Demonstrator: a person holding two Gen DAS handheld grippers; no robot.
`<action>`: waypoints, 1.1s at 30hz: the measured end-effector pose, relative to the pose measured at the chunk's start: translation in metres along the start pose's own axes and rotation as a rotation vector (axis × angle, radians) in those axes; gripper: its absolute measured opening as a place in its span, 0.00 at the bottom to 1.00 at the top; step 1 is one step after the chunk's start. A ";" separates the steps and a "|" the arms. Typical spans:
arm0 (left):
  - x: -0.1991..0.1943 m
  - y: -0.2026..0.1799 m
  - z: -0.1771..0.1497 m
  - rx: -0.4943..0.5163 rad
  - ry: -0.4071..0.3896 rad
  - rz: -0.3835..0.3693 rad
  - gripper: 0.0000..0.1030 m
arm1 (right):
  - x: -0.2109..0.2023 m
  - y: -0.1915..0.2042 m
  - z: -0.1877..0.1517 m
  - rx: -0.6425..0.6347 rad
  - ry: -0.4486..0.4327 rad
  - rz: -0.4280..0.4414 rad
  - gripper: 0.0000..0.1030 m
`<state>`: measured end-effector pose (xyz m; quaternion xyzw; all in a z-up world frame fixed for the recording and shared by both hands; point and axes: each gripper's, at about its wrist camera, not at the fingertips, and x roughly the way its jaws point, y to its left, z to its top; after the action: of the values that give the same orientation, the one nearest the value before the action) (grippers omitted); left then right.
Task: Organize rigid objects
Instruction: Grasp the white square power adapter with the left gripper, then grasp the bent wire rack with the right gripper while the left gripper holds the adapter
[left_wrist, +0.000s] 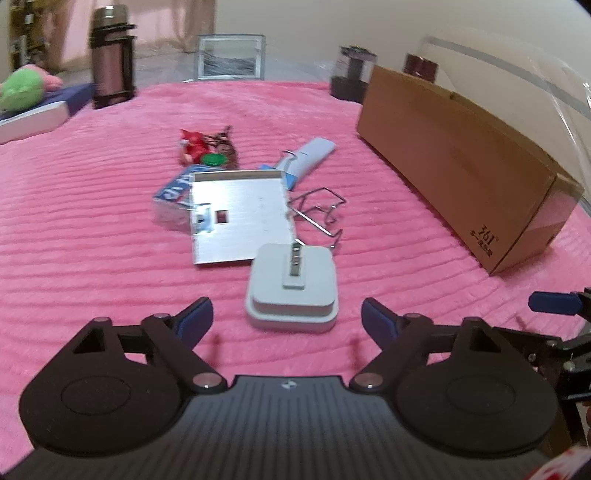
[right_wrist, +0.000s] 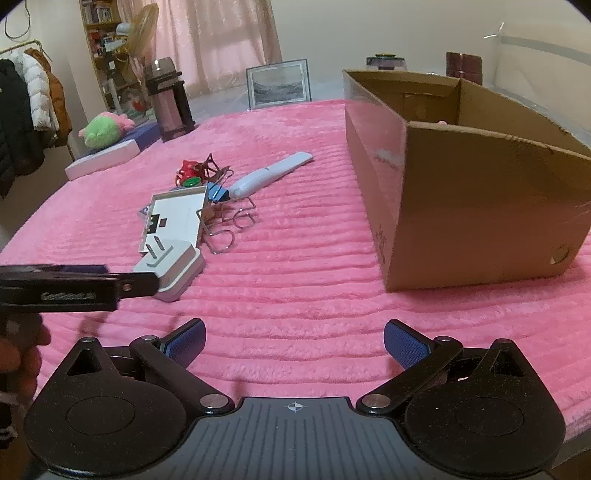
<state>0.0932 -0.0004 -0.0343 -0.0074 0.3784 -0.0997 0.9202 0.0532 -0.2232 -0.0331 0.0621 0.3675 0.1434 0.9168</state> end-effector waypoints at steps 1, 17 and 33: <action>0.005 -0.001 0.001 0.016 0.001 -0.005 0.79 | 0.002 0.000 0.000 -0.003 0.004 0.000 0.97; 0.035 0.003 0.004 0.063 0.002 0.010 0.59 | 0.027 0.009 0.001 -0.035 0.032 0.017 0.97; 0.015 0.065 0.013 -0.042 -0.036 0.081 0.59 | 0.058 0.041 0.024 -0.153 -0.012 0.116 0.91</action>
<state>0.1243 0.0599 -0.0413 -0.0130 0.3636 -0.0542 0.9299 0.1004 -0.1667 -0.0450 0.0136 0.3459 0.2235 0.9112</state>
